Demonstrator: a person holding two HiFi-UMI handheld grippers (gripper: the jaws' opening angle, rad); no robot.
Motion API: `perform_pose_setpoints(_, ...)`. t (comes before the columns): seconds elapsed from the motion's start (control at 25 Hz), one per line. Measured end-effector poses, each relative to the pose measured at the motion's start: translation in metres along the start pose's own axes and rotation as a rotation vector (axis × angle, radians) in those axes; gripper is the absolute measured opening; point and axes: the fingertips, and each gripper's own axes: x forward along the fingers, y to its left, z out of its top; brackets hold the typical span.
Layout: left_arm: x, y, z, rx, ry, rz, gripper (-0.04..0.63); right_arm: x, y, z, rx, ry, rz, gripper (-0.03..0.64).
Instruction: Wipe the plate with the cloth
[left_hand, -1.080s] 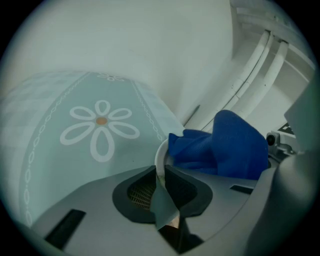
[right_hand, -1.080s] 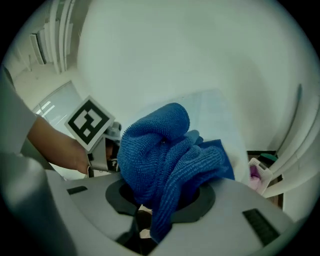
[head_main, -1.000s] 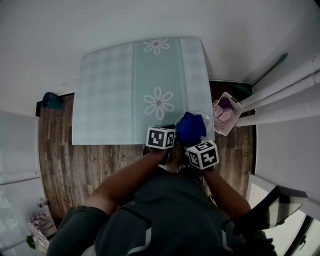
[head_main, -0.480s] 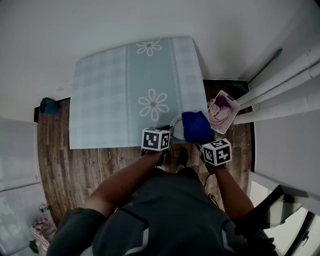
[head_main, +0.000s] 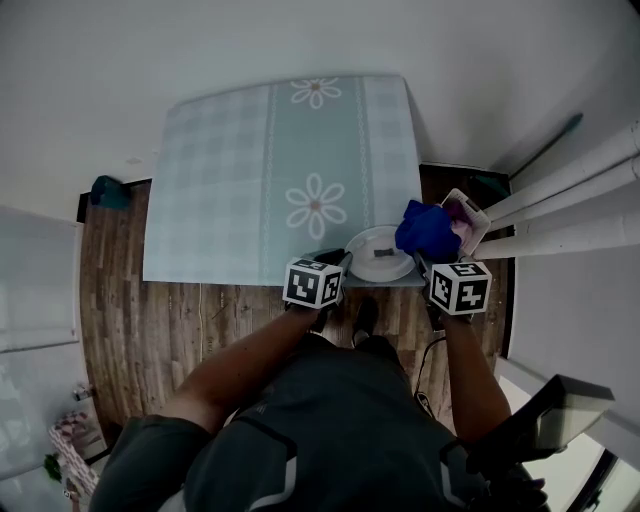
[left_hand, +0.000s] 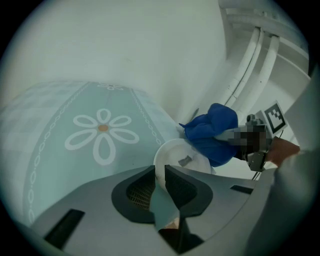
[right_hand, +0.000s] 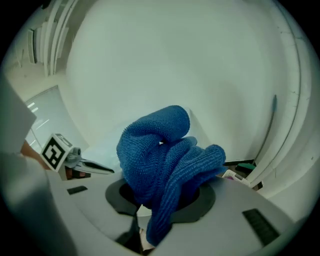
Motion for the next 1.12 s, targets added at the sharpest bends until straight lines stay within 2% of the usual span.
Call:
perform_pose_setpoints(0.16,-0.003,-0.001,-0.006,-0.049,-0.025,0.019,0.061,0.028,-0.012,-0.011,-0.047,0.108,-0.026,0.129)
perform_pose_setpoints(0.4,-0.004,0.002,-0.009,-0.093,-0.068,0.045,0.061,0.009,0.006,-0.038,-0.176,0.146,0.051,0.129)
perform_pose_setpoints(0.56,-0.009,0.002,-0.009,-0.059,-0.075,0.056,0.061,-0.013,0.016,-0.060,-0.168,0.179,0.088,0.129)
perform_pose_setpoints(0.68,-0.023,0.001,0.001,-0.036,-0.145,0.042,0.061,-0.015,0.028,-0.042,-0.153,0.121,0.102,0.129)
perform_pose_setpoints(0.84,-0.063,0.005,0.007,-0.044,-0.260,0.039,0.061,0.008,0.073,-0.013,-0.207,0.068,0.155,0.129)
perform_pose_setpoints(1.0,-0.107,0.018,0.000,-0.026,-0.319,0.076,0.061,0.047,0.121,-0.011,-0.260,0.100,0.205,0.129)
perform_pose_setpoints(1.12,-0.140,0.028,-0.011,-0.020,-0.358,0.086,0.061,0.069,0.138,-0.030,-0.271,0.162,0.181,0.129)
